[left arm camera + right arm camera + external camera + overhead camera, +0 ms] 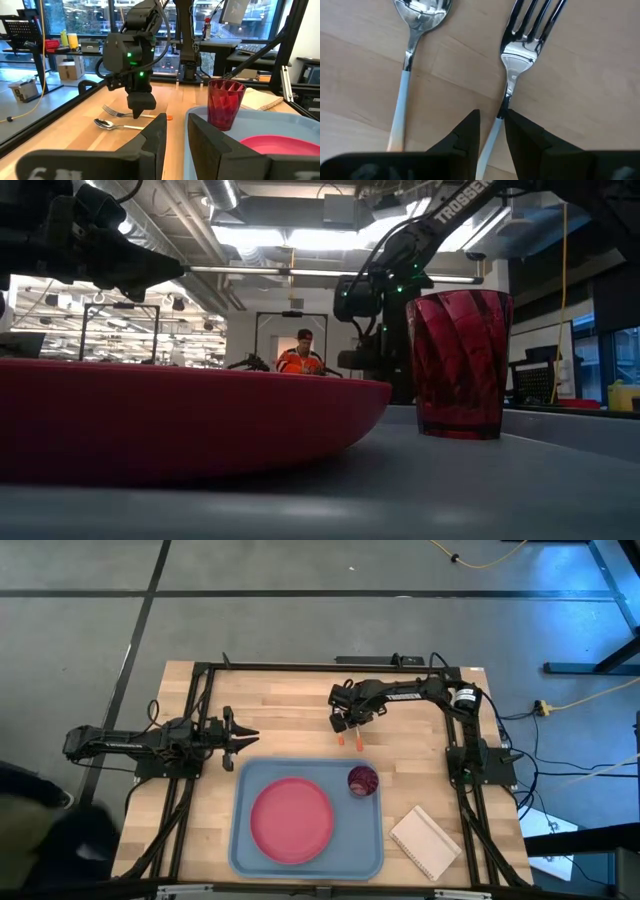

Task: Pick and place plate/cup/fork/spoon on tray
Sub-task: Put the white orange fork on the right side of the pink plate

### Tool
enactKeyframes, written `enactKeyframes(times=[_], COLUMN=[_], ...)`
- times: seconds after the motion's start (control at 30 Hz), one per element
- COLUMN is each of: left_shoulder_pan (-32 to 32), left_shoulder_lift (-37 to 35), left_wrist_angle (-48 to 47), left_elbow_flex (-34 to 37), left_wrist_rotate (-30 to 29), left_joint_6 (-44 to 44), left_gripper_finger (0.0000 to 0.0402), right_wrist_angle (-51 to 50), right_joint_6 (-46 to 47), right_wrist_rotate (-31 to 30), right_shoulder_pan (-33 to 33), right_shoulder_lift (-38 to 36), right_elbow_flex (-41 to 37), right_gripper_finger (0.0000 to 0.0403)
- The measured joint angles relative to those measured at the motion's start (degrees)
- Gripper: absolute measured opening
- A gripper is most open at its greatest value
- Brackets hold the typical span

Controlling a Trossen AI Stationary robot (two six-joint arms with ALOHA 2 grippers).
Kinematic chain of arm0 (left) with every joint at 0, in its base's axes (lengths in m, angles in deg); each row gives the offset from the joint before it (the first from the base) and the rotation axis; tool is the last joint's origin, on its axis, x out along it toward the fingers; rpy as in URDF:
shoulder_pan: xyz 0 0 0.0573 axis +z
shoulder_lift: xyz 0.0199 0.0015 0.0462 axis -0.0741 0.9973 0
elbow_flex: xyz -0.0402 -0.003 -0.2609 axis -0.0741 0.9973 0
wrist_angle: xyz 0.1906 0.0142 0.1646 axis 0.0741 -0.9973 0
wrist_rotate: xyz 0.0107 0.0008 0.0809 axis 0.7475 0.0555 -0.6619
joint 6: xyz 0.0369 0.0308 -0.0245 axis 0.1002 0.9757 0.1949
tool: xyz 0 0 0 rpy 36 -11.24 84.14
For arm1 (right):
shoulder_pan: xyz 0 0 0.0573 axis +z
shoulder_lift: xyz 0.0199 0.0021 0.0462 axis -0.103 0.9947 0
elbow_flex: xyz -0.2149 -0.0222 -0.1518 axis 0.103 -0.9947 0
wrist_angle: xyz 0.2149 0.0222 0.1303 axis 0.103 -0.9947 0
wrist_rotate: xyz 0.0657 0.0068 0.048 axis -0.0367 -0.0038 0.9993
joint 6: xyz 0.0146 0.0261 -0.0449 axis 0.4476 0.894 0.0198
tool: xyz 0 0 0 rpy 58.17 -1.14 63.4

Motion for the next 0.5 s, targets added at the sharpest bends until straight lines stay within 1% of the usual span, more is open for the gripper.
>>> enactKeyframes(times=[0.27, 0.4, 0.5], left_shoulder_pan=[0.0, 0.0, 0.0], left_shoulder_lift=[0.0, 0.0, 0.0], left_wrist_angle=[0.0, 0.0, 0.0], left_elbow_flex=[0.0, 0.0, 0.0], left_wrist_rotate=[0.0, 0.0, 0.0], left_joint_6=[0.0, 0.0, 0.0], left_gripper_finger=[0.0071, 0.0071, 0.0071], right_wrist_angle=[0.3, 0.6, 0.9], right_joint_6=[0.0, -0.1, -0.2], right_wrist_rotate=[-0.2, -0.2, -0.1], right_shoulder_pan=[0.0, 0.0, 0.0], right_shoulder_lift=[1.1, 1.2, 1.2], right_elbow_flex=[0.2, 0.2, 0.2], right_gripper_finger=[0.0091, 0.0073, 0.0049])
